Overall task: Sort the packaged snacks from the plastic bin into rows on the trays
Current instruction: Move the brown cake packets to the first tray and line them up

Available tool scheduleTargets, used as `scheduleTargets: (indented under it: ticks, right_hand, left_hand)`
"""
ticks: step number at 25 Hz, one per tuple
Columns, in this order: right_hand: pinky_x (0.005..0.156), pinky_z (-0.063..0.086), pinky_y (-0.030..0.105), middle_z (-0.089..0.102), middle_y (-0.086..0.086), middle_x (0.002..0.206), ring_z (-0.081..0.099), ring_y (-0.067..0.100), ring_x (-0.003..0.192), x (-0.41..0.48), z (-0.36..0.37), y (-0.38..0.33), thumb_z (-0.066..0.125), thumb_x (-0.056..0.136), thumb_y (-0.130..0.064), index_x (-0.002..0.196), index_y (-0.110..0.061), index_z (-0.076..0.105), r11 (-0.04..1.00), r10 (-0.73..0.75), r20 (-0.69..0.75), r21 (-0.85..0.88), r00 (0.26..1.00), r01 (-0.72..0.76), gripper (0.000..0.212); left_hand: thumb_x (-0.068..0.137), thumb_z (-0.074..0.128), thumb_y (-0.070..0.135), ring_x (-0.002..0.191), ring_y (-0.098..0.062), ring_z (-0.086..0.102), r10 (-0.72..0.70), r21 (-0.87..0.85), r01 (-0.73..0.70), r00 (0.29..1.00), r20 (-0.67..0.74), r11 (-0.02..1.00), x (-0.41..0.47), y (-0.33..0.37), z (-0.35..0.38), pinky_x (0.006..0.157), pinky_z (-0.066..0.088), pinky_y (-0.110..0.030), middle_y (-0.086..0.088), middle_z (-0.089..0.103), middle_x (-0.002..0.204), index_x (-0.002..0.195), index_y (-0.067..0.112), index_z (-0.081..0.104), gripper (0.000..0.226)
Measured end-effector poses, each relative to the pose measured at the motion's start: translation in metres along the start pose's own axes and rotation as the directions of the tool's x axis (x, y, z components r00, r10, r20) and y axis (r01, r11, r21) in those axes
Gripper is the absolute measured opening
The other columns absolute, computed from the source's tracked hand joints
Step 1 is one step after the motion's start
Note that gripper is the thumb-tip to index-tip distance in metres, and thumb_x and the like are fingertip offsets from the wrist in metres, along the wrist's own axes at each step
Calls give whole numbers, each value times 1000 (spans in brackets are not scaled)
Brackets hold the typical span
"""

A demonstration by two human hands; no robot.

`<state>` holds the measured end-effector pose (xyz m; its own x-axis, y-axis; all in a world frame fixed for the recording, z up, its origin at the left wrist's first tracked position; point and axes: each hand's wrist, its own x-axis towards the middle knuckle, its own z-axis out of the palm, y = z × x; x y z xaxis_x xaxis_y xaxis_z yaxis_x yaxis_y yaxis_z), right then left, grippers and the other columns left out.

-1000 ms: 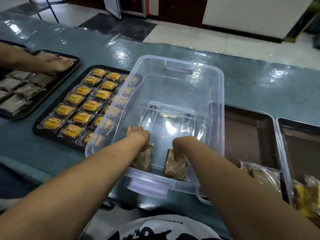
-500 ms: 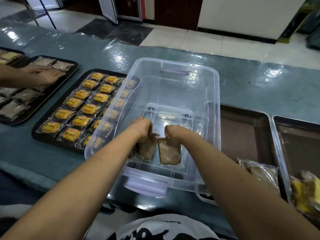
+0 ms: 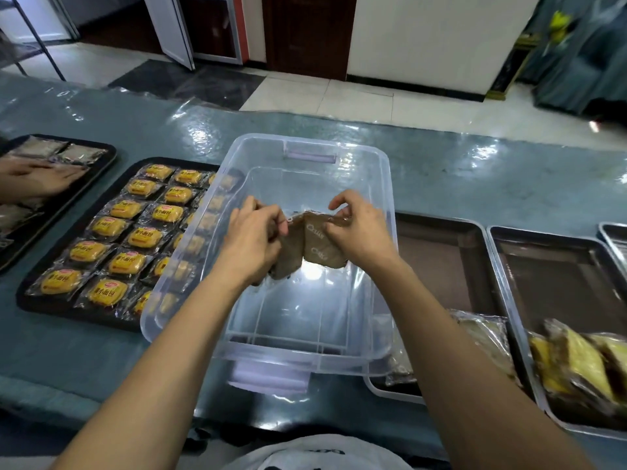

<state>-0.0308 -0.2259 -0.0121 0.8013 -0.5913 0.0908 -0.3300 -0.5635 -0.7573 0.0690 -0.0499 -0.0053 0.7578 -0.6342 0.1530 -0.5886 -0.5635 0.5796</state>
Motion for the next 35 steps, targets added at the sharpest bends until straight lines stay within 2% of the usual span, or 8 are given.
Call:
scheduleTargets:
  ticks: [4, 10, 15, 20, 22, 26, 31, 35]
  right_hand:
    - [70, 58, 35, 66, -11, 85, 67, 9, 84, -18, -37, -14, 76, 82, -22, 99, -31, 60, 988, -9, -130, 150, 991, 29, 25]
    - [70, 61, 31, 66, -9, 88, 67, 1, 81, -44, -104, -24, 80, 83, -20, 103, -28, 64, 959, 29, -337, 274, 941, 69, 27]
    - [60, 54, 15, 67, -6, 98, 64, -6, 83, -67, -159, -3, 80, 84, -22, 108, -28, 64, 949, 77, -419, 308, 905, 62, 30]
    - [63, 57, 21, 67, -1, 95, 65, 2, 81, -90, -201, 46, 82, 82, -22, 106, -31, 63, 957, 111, -439, 289, 891, 23, 31]
    - [69, 60, 33, 67, 1, 94, 66, 8, 82, -97, -215, 70, 80, 83, -23, 104, -32, 61, 964, 109, -418, 264, 902, 6, 30]
    - [68, 57, 51, 63, 4, 83, 64, 29, 74, -109, -225, 123, 67, 80, -25, 102, -37, 55, 968, 168, -308, 231, 936, -97, 27]
    - [50, 42, 23, 58, -6, 83, 47, 6, 51, -127, -214, 188, 63, 89, -14, 107, -27, 53, 955, 235, -119, 215, 965, -206, 25]
    - [60, 45, 30, 58, -5, 97, 53, 13, 68, -132, -194, 234, 63, 94, -18, 113, -27, 49, 942, 294, 56, 150, 954, -299, 25]
  left_hand:
    - [77, 67, 3, 99, -28, 49, 102, -65, -109, 990, -102, 992, -6, 35, -13, 86, 49, -45, 3, 44, 100, 79, 29, 55, 29]
    - [83, 64, 7, 105, -21, 46, 270, -52, -287, 939, -213, 957, -11, 111, -27, 83, 38, -30, 6, 42, 104, 85, 26, 56, 21]
    - [85, 63, 10, 102, -21, 47, 371, -66, -392, 904, -213, 918, -18, 171, -12, 80, 35, -25, 6, 43, 104, 87, 25, 56, 17]
    - [80, 62, 10, 96, -26, 50, 466, -98, -488, 865, -189, 867, -30, 223, 34, 83, 43, -36, 2, 47, 101, 83, 29, 54, 21]
    - [78, 63, 9, 94, -25, 51, 483, -94, -504, 857, -179, 859, -36, 238, 56, 83, 42, -37, 2, 46, 99, 83, 28, 54, 22]
    - [78, 65, 7, 90, -21, 51, 412, -101, -422, 906, -100, 901, -51, 248, 109, 80, 42, -33, 6, 46, 95, 84, 25, 55, 22]
    - [76, 65, 1, 83, -8, 52, 234, -150, -225, 971, 43, 963, -75, 226, 170, 75, 42, -27, 8, 50, 91, 79, 28, 54, 29]
    - [75, 63, -4, 81, -3, 53, 71, -159, -49, 987, 141, 986, -92, 205, 208, 74, 43, -25, 6, 56, 88, 75, 30, 53, 36]
